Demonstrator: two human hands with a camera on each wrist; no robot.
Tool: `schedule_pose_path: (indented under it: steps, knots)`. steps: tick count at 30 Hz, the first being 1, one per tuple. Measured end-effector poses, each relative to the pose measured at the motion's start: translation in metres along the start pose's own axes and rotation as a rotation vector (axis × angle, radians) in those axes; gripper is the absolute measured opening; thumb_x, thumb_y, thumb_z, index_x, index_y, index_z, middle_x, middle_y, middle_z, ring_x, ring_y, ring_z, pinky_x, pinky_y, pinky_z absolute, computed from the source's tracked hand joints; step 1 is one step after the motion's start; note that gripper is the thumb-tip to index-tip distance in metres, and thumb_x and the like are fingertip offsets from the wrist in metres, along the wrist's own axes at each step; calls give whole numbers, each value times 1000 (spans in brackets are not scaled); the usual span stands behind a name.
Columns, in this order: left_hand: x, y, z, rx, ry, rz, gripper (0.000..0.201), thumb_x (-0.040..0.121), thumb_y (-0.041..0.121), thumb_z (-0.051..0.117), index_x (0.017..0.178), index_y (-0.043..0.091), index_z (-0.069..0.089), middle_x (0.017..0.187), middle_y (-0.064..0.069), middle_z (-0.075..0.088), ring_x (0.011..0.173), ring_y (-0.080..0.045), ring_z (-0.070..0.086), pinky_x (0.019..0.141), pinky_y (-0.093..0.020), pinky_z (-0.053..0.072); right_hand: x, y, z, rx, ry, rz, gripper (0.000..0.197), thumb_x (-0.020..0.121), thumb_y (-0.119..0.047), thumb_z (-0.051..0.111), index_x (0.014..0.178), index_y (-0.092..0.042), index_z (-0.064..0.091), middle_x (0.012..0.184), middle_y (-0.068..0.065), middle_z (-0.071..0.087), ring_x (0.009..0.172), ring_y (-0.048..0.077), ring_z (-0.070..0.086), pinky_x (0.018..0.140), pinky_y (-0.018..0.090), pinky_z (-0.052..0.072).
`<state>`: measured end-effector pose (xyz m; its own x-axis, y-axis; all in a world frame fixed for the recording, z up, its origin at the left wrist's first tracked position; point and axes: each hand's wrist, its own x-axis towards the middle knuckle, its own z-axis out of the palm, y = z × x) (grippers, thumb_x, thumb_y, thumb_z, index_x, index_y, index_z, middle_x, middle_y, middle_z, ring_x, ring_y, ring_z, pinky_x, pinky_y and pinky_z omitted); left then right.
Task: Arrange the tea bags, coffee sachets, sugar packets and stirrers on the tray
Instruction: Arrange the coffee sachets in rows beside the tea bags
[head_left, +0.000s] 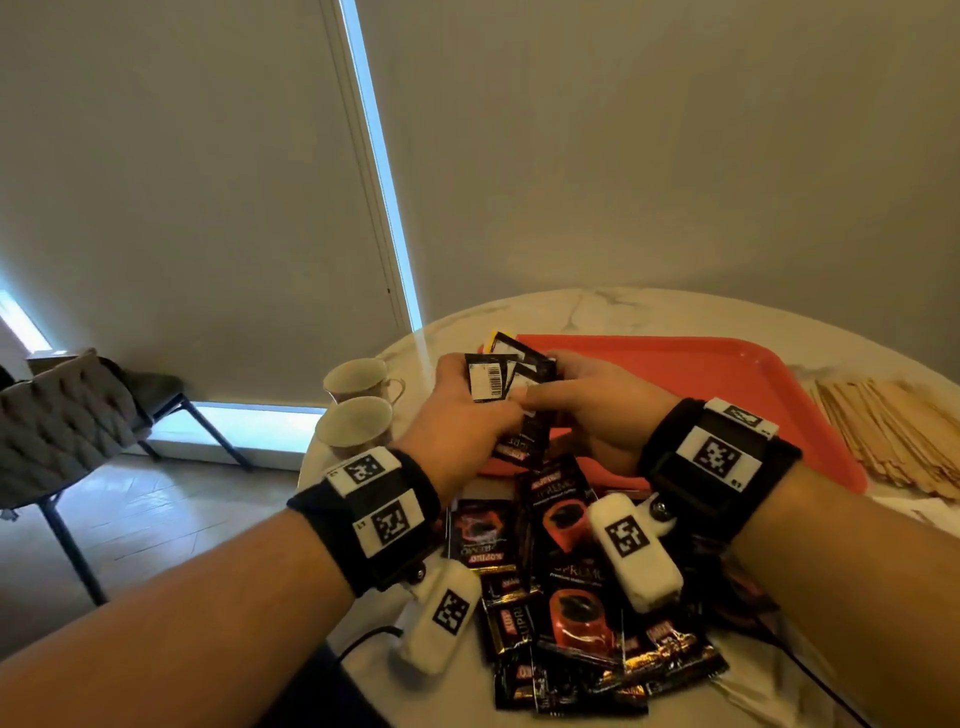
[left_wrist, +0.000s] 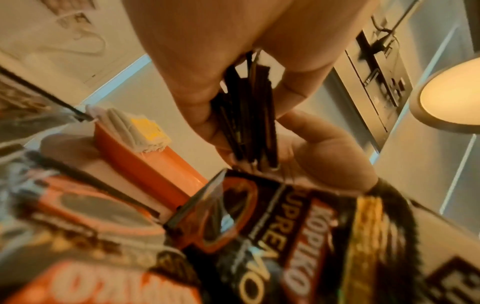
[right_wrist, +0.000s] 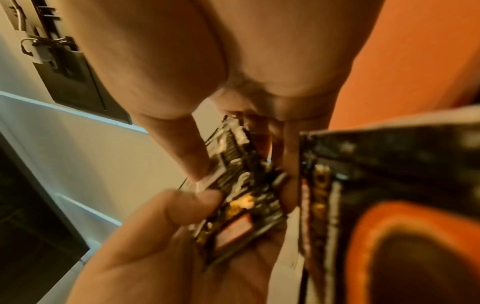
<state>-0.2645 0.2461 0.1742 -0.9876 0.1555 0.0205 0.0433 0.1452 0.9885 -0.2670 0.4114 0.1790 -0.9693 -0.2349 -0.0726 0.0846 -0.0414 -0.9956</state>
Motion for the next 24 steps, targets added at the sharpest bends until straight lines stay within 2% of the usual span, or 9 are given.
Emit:
schedule_pose_path:
  steps: [3, 4, 8, 11, 13, 14, 16, 20, 24]
  knots:
    - [-3, 12, 2, 75, -26, -46, 53, 95, 1, 64, 137, 19, 36, 112, -14, 69, 93, -27, 75, 73, -40, 64, 2, -2, 6, -54, 9, -16, 40, 94, -2, 65, 129, -20, 57, 112, 9, 74, 93, 25, 72, 73, 43, 60]
    - [-2, 14, 0, 121, -27, -52, 55, 94, 5, 66, 138, 19, 36, 112, -12, 69, 94, -25, 75, 76, -41, 65, 3, -3, 6, -51, 19, -28, 42, 93, 2, 65, 129, -18, 57, 113, 10, 74, 94, 27, 73, 72, 42, 60]
    - [-22, 15, -19, 344, -93, -61, 61, 83, 41, 79, 132, 27, 47, 119, 1, 66, 103, -22, 71, 92, -47, 61, 3, -3, -1, 76, 87, -53, 46, 90, 10, 65, 130, -10, 58, 118, 18, 72, 103, 36, 72, 75, 44, 61]
    - [-49, 5, -33, 537, -68, -58, 28, 91, 43, 74, 112, 30, 60, 108, 3, 70, 94, -23, 72, 89, -49, 62, 3, -2, -10, 126, 143, -44, 42, 91, 10, 63, 129, -7, 57, 121, 21, 70, 104, 37, 71, 74, 46, 62]
    - [-63, -5, -45, 686, -54, -82, 21, 91, 46, 74, 102, 31, 64, 98, 5, 72, 88, -15, 72, 88, -44, 62, 3, -2, -14, 133, 133, -31, 41, 91, 8, 63, 129, -8, 57, 123, 21, 69, 110, 40, 69, 87, 56, 59]
    - [-67, -9, -50, 780, -54, -101, 23, 90, 49, 74, 100, 31, 64, 97, 7, 71, 88, -12, 71, 87, -41, 61, 2, -1, -16, 135, 122, -24, 41, 92, 6, 64, 129, -9, 58, 123, 21, 69, 111, 41, 68, 93, 60, 55]
    - [-71, -13, -56, 894, -50, -142, 30, 88, 57, 73, 100, 32, 62, 97, 9, 70, 88, -9, 68, 85, -36, 59, 0, -2, -14, 135, 93, -12, 38, 92, 6, 63, 127, -10, 60, 121, 20, 71, 109, 38, 69, 94, 58, 55]
    - [-63, -10, -52, 1032, -44, -230, 51, 83, 75, 66, 105, 30, 56, 97, 9, 66, 89, -7, 63, 85, -33, 56, 0, -5, -4, 137, 21, 15, 36, 93, 7, 62, 126, -8, 61, 113, 17, 74, 97, 31, 74, 74, 44, 62]
    - [-56, -10, -37, 1121, -83, -241, 68, 80, 79, 67, 124, 28, 55, 111, 6, 67, 101, -13, 64, 93, -36, 55, 5, -6, 2, 131, 24, 29, 38, 91, 5, 64, 127, -7, 60, 115, 19, 73, 102, 34, 73, 73, 44, 61]
